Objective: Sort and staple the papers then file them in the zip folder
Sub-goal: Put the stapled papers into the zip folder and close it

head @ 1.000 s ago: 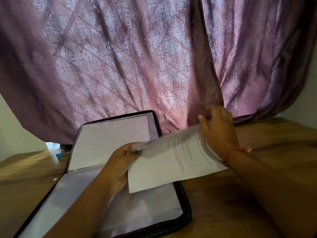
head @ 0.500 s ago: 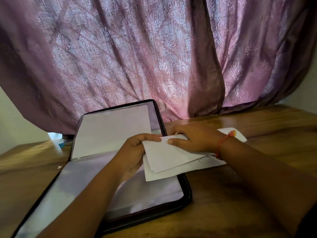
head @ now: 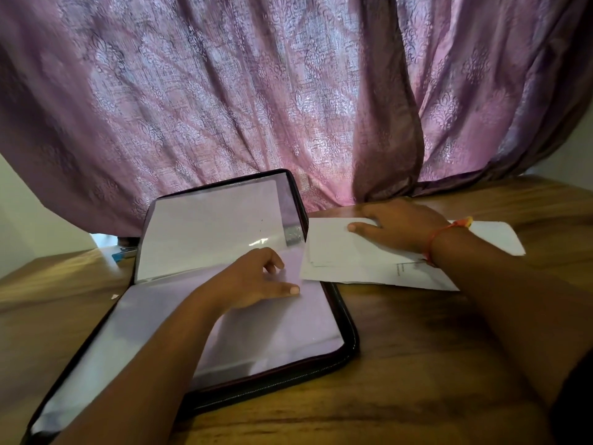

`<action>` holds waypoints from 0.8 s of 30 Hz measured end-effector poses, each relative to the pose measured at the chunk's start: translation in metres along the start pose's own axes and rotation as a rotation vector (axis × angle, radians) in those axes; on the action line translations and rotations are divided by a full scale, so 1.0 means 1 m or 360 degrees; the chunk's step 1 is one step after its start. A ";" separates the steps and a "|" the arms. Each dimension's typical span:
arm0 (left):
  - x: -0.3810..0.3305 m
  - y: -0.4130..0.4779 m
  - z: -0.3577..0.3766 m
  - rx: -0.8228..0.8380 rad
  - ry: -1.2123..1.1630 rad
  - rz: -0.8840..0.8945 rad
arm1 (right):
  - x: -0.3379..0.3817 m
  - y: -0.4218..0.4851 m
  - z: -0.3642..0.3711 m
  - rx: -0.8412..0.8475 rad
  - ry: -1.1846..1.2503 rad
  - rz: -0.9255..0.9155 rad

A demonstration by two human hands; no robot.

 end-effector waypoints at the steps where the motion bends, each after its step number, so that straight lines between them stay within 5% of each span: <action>1: 0.000 0.000 0.000 -0.0003 0.0005 0.0002 | -0.001 0.000 -0.001 -0.0009 -0.0002 0.0014; 24: 0.028 -0.007 -0.017 -0.0308 -0.0756 -0.0043 | 0.004 -0.005 -0.001 0.0164 -0.0103 0.0156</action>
Point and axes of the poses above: each hand's wrist, its own y-axis towards the middle knuckle, its own z-axis out of the palm, x = y × z, the point moved 7 cm from there along y, towards the middle knuckle, and after that the axes turned 14 degrees about z, right-handed, at the moved point
